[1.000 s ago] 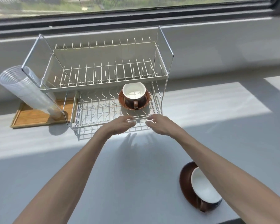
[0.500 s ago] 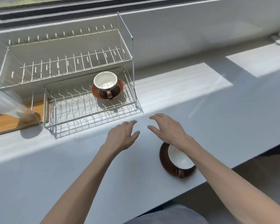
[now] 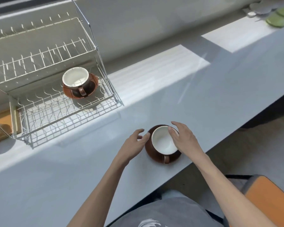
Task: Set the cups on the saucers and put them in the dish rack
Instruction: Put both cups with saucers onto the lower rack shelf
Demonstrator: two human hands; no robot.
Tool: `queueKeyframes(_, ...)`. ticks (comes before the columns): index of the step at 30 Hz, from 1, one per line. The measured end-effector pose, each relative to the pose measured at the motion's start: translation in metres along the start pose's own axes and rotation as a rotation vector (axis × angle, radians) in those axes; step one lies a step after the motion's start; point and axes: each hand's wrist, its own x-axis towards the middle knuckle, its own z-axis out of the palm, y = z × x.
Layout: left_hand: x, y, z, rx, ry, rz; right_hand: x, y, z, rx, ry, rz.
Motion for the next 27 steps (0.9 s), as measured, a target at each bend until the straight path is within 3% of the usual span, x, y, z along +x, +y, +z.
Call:
queueKeyframes(2,-0.001,-0.001,0.009,-0.123,-0.03,-0.041,-0.003,0.007,0.003,0.09,-0.003,0.063)
queueKeyframes(9,0.003,0.0,0.025,-0.222,-0.028,-0.085,-0.005,0.023,0.007,0.342,-0.001,0.249)
queueKeyframes(27,-0.009,-0.021,0.0,-0.33,0.128,-0.061,0.006,-0.009,0.026,0.31,-0.072,0.095)
